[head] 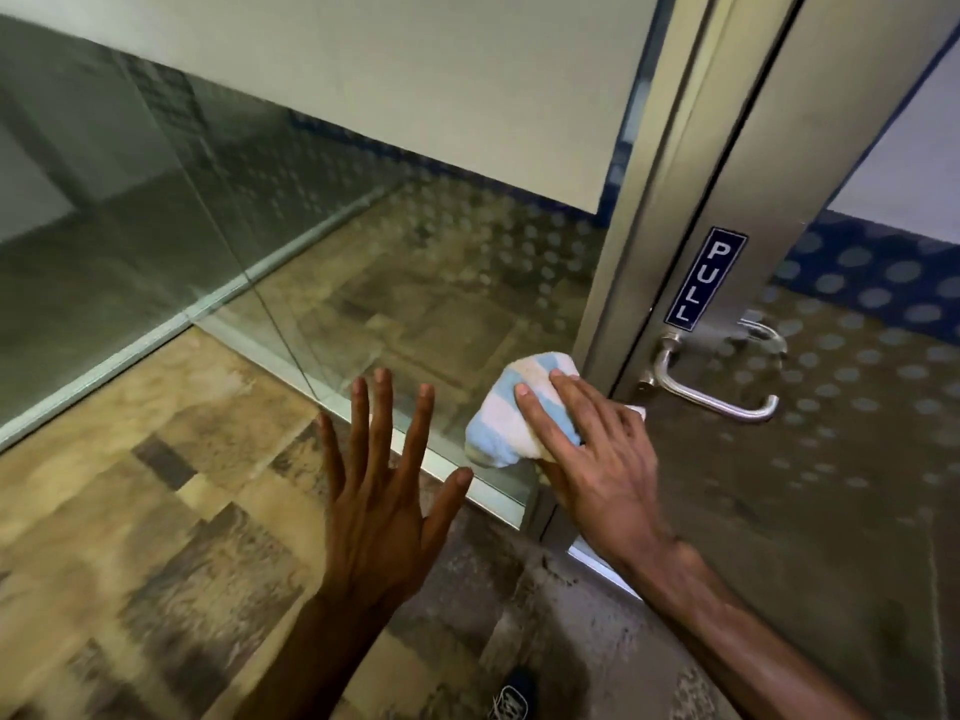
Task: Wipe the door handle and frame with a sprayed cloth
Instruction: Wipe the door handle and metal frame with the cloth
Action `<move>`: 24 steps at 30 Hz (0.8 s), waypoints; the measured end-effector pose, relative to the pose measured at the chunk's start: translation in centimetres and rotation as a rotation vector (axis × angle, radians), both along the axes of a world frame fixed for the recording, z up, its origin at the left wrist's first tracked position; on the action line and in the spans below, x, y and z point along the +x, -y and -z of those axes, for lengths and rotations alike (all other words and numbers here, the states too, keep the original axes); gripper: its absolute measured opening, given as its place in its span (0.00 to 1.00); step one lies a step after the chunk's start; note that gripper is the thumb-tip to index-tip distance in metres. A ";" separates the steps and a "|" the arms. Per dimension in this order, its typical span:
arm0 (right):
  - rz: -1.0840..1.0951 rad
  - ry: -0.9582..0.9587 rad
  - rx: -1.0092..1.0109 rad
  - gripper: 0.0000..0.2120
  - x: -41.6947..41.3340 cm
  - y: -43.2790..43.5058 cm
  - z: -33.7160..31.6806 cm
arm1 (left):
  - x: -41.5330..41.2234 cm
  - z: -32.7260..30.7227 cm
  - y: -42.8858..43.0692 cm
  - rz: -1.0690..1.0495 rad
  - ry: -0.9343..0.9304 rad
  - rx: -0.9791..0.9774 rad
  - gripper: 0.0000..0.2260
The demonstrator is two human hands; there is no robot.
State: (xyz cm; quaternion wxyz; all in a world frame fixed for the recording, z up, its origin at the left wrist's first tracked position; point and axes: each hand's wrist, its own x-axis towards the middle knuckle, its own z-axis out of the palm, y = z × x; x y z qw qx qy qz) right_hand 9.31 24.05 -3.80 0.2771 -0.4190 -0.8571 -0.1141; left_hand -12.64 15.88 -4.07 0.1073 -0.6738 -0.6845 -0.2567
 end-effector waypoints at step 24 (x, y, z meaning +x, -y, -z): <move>-0.500 0.025 -0.105 0.37 -15.2 23.0 -2.6 | -6.8 -0.6 31.3 -0.587 -0.002 -0.106 0.36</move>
